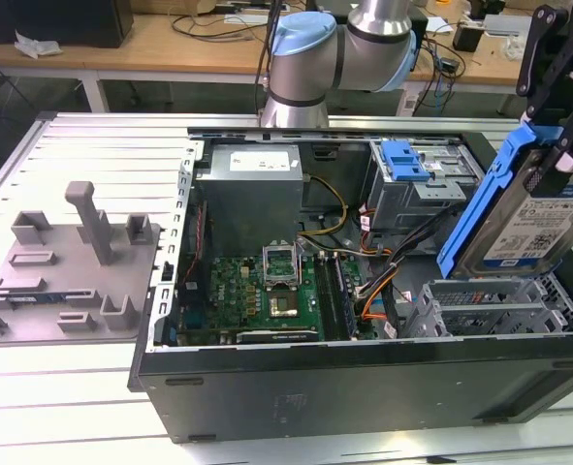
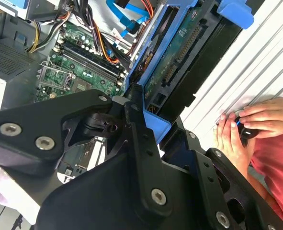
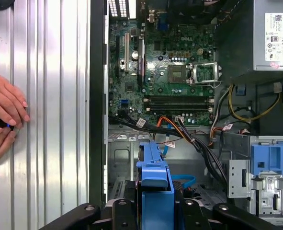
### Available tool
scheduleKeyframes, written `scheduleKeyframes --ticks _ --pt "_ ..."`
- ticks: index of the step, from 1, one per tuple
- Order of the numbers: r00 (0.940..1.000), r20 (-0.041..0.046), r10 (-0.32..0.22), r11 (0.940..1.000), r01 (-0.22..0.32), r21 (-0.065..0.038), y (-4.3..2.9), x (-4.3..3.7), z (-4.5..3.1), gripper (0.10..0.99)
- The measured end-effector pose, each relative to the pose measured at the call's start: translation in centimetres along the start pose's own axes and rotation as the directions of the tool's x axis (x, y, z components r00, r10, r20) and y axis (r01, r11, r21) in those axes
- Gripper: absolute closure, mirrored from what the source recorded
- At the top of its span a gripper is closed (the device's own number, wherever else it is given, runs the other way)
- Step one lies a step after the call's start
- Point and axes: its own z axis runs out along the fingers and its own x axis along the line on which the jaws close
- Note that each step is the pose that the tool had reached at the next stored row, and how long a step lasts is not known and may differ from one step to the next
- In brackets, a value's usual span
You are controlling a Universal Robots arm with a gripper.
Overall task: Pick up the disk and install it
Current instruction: 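Insert the disk into the insertion slot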
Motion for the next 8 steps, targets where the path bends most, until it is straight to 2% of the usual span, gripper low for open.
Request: scheduleKeyframes --ticks 8 --pt "1.0000 0.0000 -0.001 1.0000 0.001 0.000 -0.03 0.08 0.30 0.718"
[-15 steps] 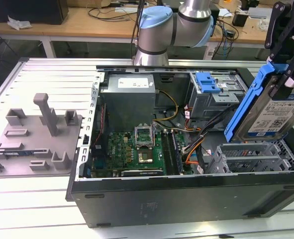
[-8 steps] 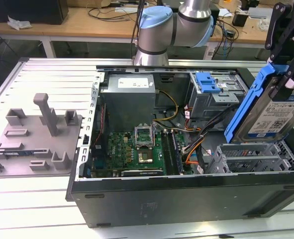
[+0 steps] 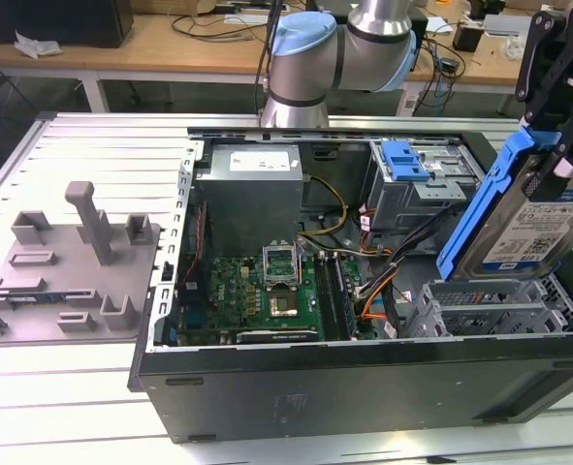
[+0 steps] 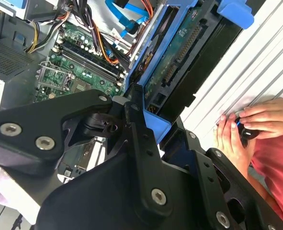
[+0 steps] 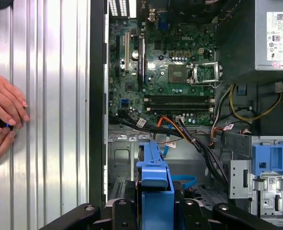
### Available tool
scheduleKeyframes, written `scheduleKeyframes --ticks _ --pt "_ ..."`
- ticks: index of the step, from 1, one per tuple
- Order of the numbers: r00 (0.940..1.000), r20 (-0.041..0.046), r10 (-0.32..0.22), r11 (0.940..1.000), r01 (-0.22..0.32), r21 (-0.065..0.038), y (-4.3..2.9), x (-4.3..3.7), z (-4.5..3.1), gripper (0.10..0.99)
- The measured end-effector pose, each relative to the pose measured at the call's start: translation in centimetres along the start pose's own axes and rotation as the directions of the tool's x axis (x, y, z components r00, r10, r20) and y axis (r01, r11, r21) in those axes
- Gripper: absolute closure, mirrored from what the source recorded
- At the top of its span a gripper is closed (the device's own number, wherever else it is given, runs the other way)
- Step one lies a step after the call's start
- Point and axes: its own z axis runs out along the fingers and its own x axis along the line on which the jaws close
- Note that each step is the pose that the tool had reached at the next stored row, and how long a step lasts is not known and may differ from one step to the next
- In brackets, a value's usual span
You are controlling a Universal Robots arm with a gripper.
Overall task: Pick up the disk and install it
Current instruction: 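Insert the disk into the insertion slot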
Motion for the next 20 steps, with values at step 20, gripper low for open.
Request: scheduleKeyframes --ticks 20 --pt "1.0000 -0.0001 -0.002 1.0000 0.002 0.000 -0.19 0.43 1.69 0.718"
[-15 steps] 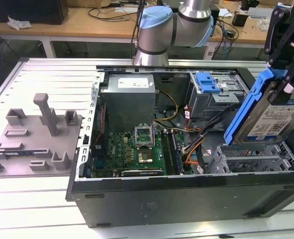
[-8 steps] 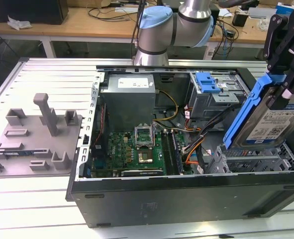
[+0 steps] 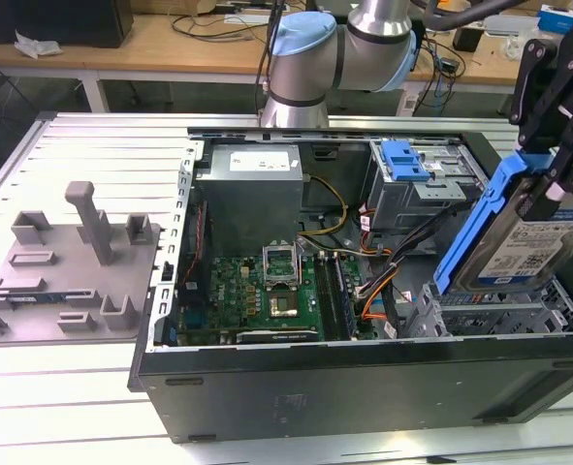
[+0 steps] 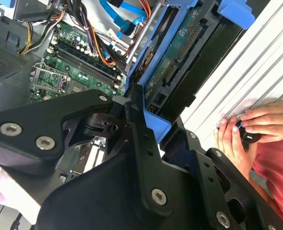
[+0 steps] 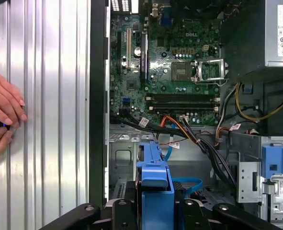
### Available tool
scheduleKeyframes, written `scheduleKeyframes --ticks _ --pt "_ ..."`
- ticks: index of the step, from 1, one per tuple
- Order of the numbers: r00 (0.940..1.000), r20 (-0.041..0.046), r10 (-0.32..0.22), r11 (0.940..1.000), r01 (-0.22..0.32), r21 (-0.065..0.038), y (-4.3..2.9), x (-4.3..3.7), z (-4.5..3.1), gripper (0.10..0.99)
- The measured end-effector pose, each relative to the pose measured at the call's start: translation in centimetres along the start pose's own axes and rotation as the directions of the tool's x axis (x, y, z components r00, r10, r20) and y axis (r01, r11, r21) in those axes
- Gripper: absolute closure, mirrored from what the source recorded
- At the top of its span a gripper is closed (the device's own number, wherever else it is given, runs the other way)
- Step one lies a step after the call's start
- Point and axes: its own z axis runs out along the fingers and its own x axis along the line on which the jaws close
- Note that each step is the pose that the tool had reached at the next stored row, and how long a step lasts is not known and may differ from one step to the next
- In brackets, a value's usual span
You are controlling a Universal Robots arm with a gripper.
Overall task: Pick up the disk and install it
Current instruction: 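Insert the disk into the insertion slot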
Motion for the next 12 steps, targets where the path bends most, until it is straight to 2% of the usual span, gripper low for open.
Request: scheduleKeyframes --ticks 12 --pt "1.0000 0.0000 0.000 1.0000 0.000 0.000 -0.11 0.04 0.92 0.718"
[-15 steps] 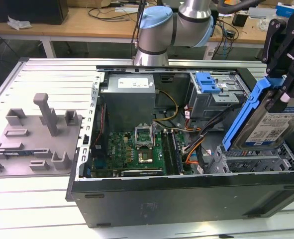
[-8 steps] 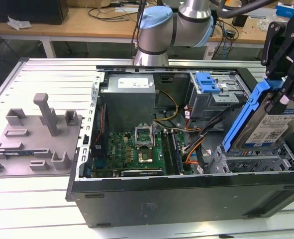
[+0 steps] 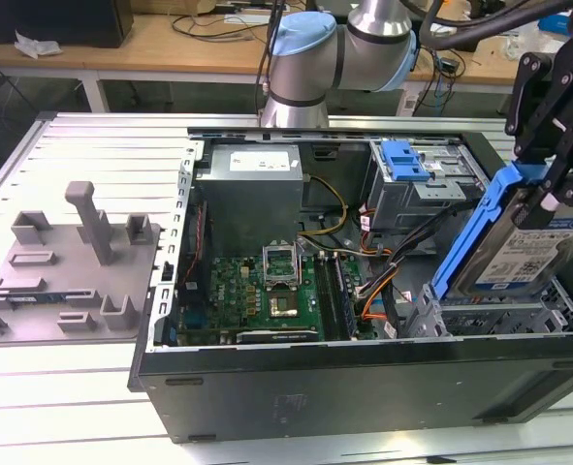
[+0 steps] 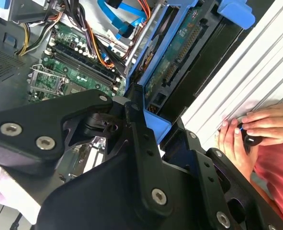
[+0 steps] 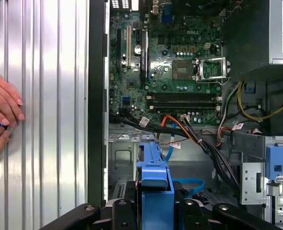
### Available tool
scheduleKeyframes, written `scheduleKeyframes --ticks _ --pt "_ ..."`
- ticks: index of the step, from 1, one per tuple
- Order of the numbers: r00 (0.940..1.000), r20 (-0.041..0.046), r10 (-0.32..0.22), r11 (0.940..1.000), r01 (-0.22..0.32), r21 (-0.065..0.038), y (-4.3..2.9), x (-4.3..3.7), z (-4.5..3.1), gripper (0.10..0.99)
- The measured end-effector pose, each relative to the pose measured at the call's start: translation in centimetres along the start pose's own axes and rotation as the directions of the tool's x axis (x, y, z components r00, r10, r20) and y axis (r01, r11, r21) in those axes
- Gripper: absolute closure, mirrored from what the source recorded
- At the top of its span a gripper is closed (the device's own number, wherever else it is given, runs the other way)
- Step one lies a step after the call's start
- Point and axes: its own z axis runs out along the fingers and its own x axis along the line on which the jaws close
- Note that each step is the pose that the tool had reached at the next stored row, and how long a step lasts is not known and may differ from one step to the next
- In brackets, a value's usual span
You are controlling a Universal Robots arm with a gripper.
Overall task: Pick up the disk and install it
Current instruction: 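Insert the disk into the insertion slot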
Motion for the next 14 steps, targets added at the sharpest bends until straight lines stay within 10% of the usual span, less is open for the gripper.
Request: scheduleKeyframes --ticks 14 --pt "1.0000 0.0001 -0.001 1.0000 0.001 0.000 -0.04 0.02 1.92 0.718"
